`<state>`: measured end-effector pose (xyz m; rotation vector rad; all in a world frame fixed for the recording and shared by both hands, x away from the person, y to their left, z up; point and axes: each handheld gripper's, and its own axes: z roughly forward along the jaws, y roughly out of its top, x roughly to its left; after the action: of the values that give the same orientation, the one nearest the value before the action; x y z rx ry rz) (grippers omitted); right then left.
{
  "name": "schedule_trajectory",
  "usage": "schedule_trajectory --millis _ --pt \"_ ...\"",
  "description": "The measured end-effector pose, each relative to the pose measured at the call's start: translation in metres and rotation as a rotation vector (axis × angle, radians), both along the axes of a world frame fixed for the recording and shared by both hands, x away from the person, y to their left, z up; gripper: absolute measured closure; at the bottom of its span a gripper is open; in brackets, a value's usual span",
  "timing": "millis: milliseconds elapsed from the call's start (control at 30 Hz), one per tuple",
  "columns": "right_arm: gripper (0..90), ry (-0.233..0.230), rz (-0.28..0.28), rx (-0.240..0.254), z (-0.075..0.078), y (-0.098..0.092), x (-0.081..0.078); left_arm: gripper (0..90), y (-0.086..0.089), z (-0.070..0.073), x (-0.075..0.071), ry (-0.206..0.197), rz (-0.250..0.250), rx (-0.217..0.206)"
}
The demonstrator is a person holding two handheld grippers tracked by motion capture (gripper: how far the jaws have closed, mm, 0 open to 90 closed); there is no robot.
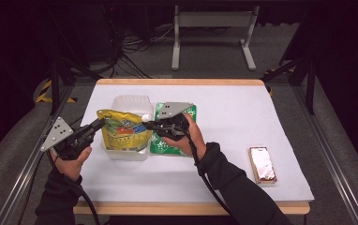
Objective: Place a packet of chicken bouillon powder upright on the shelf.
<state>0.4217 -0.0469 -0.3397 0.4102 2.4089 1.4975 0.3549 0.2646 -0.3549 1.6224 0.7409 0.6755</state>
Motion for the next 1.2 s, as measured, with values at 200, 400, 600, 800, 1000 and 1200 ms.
schedule_trajectory --millis 200,400,600,800,1000,1200 --pt "85.5 0.012 -0.006 -0.004 -0.008 0.003 0.0 89.9 0.002 -0.007 -0.004 0.016 -0.001 0.025" --pt "79.8 0.017 -0.008 -0.01 -0.012 0.002 -0.002 89.8 0.001 -0.01 -0.005 0.019 0.005 0.035" --pt "72.5 0.016 -0.017 -0.015 -0.009 -0.006 -0.005 89.4 0.001 -0.011 -0.01 0.017 0.017 0.033" --pt "67.5 0.015 -0.022 -0.022 -0.008 -0.021 -0.011 80.9 -0.003 -0.011 -0.016 0.016 0.034 0.034" --pt "66.3 0.007 -0.041 -0.026 -0.007 -0.039 -0.015 72.3 -0.005 -0.009 -0.026 0.007 0.055 0.068" --pt "65.5 0.003 -0.068 -0.023 -0.008 -0.057 -0.019 58.0 -0.006 -0.01 -0.037 0.02 0.06 0.109"
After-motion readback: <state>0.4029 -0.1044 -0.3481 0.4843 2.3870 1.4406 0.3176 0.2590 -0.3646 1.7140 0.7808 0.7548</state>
